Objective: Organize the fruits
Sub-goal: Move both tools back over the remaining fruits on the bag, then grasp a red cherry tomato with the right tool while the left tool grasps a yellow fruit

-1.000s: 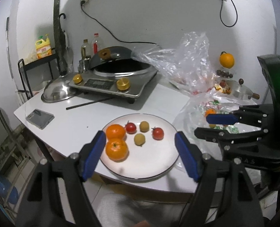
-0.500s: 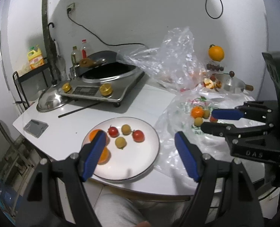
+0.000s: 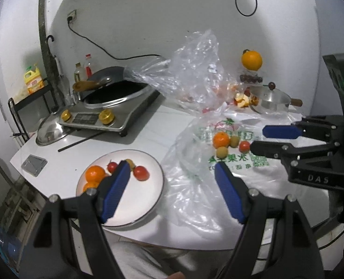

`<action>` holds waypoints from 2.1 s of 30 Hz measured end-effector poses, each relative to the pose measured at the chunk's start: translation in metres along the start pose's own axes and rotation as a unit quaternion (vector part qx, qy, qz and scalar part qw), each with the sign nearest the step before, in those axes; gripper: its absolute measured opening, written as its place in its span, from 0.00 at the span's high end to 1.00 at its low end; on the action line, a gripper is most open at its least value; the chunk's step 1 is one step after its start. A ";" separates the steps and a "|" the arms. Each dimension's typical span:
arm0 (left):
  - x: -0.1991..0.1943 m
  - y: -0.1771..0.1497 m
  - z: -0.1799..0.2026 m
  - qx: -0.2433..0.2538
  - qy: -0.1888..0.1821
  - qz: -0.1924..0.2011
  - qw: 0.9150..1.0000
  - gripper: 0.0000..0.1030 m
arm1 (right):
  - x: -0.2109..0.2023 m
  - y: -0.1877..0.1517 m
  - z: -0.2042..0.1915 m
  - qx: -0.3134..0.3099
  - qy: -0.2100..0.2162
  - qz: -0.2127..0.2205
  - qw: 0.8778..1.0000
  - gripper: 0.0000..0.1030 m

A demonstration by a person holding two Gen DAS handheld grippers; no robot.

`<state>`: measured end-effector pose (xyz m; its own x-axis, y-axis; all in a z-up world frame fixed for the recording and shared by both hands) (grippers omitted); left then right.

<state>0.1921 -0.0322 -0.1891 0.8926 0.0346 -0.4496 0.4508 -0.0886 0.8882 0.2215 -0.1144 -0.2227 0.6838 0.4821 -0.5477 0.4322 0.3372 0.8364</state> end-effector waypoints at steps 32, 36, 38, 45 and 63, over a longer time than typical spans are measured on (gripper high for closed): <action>0.068 0.003 0.069 0.056 -0.043 -0.024 0.997 0.26 | 0.037 -0.027 0.082 0.039 -0.009 -0.029 0.999 0.61; 0.078 0.003 0.079 0.065 -0.055 -0.026 0.996 0.26 | 0.051 -0.028 0.086 0.041 -0.003 -0.038 0.998 0.61; 0.083 0.002 0.082 0.067 -0.058 -0.028 0.996 0.26 | 0.057 -0.031 0.089 0.045 -0.002 -0.043 0.998 0.61; 0.104 -0.003 0.087 0.064 -0.071 -0.042 0.994 0.26 | 0.074 -0.041 0.093 0.048 0.004 -0.065 0.997 0.61; 0.133 -0.013 0.102 0.081 -0.089 -0.070 0.990 0.46 | 0.107 -0.053 0.103 0.075 0.017 -0.092 0.993 0.69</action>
<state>0.3036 -0.1285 -0.2701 0.7996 -0.1163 -0.5891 0.5496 -0.2534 0.7960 0.3324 -0.1640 -0.3231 0.5661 0.4506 -0.6902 0.6324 0.2996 0.7143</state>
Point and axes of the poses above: each gripper's, at about its wrist camera, not at the fingertips, and x roughly the way its jaws point, z to its right, y to its top, the point moved 9 cm from there along x, roughly the way its jaws point, and after that the axes turned 6 degrees about z, right-handed, at the moved point
